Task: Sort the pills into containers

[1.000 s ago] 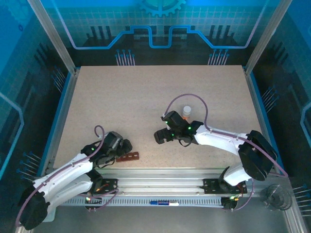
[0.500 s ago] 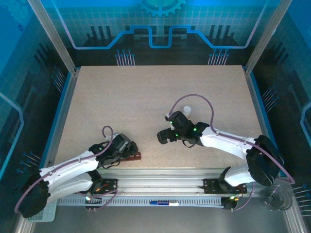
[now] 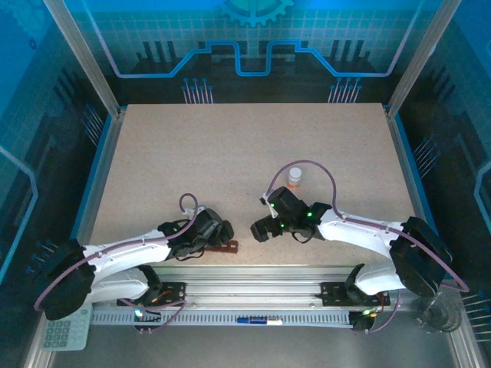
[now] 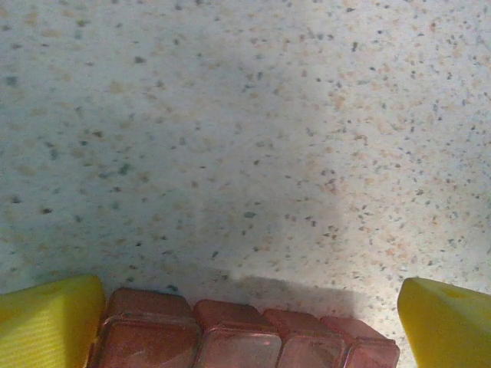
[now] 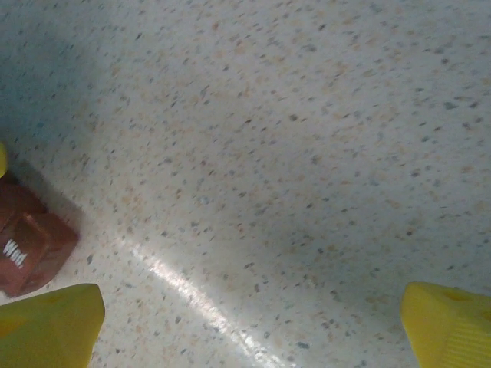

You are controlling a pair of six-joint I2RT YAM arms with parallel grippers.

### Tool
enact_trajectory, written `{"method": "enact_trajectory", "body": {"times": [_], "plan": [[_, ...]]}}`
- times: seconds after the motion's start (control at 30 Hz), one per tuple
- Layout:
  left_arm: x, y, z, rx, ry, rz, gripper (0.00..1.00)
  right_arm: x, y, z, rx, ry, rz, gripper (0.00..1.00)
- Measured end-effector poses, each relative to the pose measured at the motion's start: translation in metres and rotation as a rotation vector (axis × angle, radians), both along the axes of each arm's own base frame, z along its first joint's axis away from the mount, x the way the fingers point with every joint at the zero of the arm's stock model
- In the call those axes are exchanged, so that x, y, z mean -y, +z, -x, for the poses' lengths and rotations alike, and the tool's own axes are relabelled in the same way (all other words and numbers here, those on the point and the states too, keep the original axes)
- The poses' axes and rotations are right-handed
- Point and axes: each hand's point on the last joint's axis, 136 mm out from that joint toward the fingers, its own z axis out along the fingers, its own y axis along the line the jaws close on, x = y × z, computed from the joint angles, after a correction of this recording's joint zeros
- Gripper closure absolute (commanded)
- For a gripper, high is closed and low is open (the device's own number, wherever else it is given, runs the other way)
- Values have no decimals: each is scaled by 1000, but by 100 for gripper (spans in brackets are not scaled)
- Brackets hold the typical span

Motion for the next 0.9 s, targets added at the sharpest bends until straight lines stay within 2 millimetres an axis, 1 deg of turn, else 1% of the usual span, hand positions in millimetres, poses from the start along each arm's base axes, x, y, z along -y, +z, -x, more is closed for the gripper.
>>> {"method": "enact_trajectory", "body": {"times": [0.1, 0.23, 0.37, 0.5, 0.63, 0.77, 0.9], "plan": [[3, 1, -3, 11, 0, 7, 1, -12, -1, 15, 13, 73, -8, 0], [0, 4, -5, 29, 8, -4, 1, -23, -6, 34, 24, 158, -10, 0], [-4, 15, -11, 70, 26, 7, 1, -37, -7, 47, 54, 231, -9, 0], [-14, 24, -18, 98, 57, 19, 1, -45, -19, 54, 66, 280, 35, 0], [-22, 30, -25, 113, 89, 32, 1, -55, -28, 56, 78, 318, 82, 0], [-25, 30, -28, 108, 94, 37, 1, -69, -28, 56, 98, 349, 94, 0], [-25, 28, -27, 91, 89, 47, 1, -81, -27, 54, 114, 364, 91, 0]]}}
